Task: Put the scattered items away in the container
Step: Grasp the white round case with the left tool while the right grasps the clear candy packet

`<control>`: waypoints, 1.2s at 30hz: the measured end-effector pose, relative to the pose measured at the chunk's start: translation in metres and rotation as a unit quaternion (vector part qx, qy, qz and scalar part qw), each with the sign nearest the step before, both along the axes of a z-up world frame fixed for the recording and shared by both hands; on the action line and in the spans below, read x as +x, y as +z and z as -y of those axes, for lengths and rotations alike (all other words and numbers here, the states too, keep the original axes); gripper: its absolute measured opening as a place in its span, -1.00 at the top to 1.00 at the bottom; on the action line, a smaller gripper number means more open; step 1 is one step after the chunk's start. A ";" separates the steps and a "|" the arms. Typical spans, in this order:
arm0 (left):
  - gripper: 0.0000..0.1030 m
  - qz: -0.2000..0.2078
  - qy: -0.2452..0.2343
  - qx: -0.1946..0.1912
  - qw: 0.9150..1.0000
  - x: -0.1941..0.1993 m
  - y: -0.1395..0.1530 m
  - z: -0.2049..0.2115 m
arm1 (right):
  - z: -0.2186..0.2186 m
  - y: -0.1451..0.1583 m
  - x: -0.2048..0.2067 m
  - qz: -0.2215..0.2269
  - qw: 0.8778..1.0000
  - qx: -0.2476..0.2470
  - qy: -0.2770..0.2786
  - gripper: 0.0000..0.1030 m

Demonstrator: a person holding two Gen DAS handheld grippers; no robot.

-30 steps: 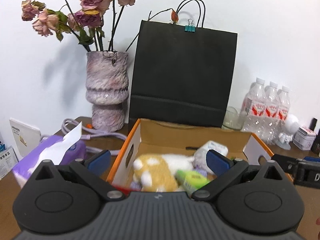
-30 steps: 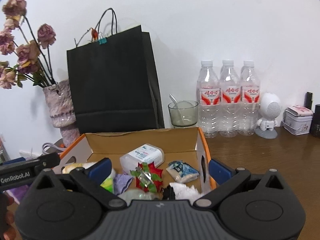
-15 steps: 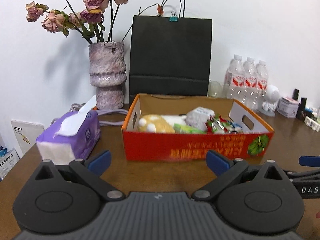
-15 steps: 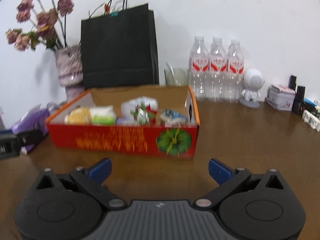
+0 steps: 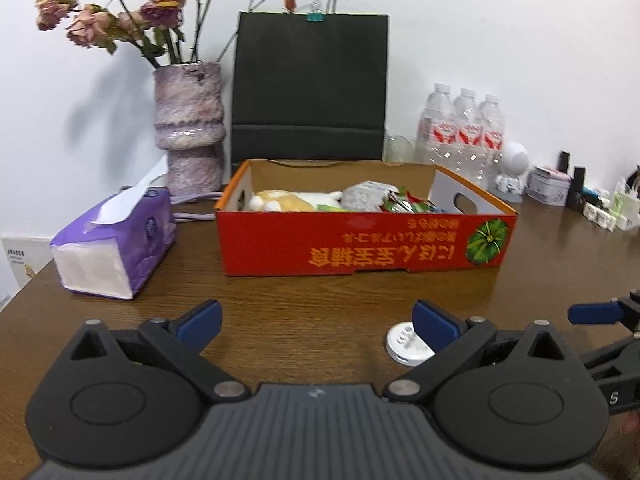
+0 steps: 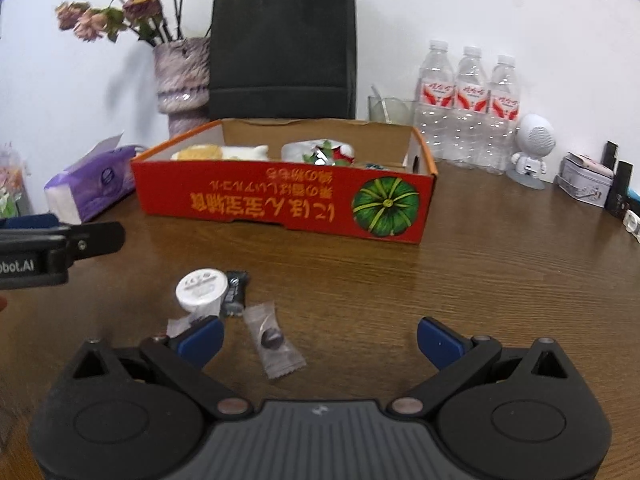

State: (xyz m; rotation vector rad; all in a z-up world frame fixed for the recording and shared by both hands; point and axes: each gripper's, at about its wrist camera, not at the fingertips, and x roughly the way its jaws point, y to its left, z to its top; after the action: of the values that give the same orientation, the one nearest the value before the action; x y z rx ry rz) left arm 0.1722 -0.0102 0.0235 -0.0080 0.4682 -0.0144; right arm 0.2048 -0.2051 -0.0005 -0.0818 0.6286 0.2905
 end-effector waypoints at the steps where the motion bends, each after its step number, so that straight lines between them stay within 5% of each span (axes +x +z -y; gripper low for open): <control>1: -1.00 -0.002 -0.004 0.001 1.000 0.001 -0.002 0.001 | 0.000 0.000 0.000 0.000 1.000 0.001 0.002 -1.00; 9: -1.00 -0.035 -0.022 -0.023 0.999 0.007 -0.011 -0.002 | 0.015 0.005 0.002 0.001 1.000 0.022 -0.003 -0.98; 17: -0.79 -0.066 -0.056 -0.065 0.994 0.018 -0.014 -0.002 | 0.005 0.003 0.001 -0.006 0.999 0.025 0.036 -0.67; 19: -0.65 -0.073 -0.066 -0.062 0.993 0.027 -0.016 0.006 | -0.001 0.002 0.002 -0.002 0.999 0.021 0.040 -0.59; 23: -0.40 -0.095 -0.079 -0.047 0.991 0.047 -0.023 0.022 | -0.013 -0.005 0.013 -0.010 0.999 -0.001 0.040 -0.04; 25: -0.11 -0.112 -0.079 -0.050 0.989 0.054 -0.028 0.026 | -0.014 -0.008 0.014 -0.015 0.999 -0.004 0.046 0.09; 28: 0.25 -0.107 -0.108 -0.035 0.988 0.054 -0.028 0.034 | -0.013 -0.008 0.012 -0.016 0.999 -0.002 0.052 0.65; 30: 0.27 -0.107 -0.113 -0.039 0.987 0.052 -0.028 0.034 | -0.012 -0.008 0.010 -0.014 0.999 -0.005 0.052 0.70; 33: 0.96 -0.095 -0.110 -0.047 0.988 0.048 -0.024 0.029 | -0.011 -0.007 0.007 -0.010 0.999 -0.003 0.046 0.70; 36: 0.95 -0.104 -0.107 -0.060 0.987 0.050 -0.027 0.024 | -0.010 -0.004 0.005 -0.001 0.999 -0.001 0.040 0.70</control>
State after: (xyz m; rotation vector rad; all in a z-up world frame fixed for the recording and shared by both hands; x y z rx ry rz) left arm 0.2217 -0.0338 -0.0030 -0.0775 0.6749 -0.2555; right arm 0.2099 -0.1953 -0.0050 -0.1091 0.6279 0.3670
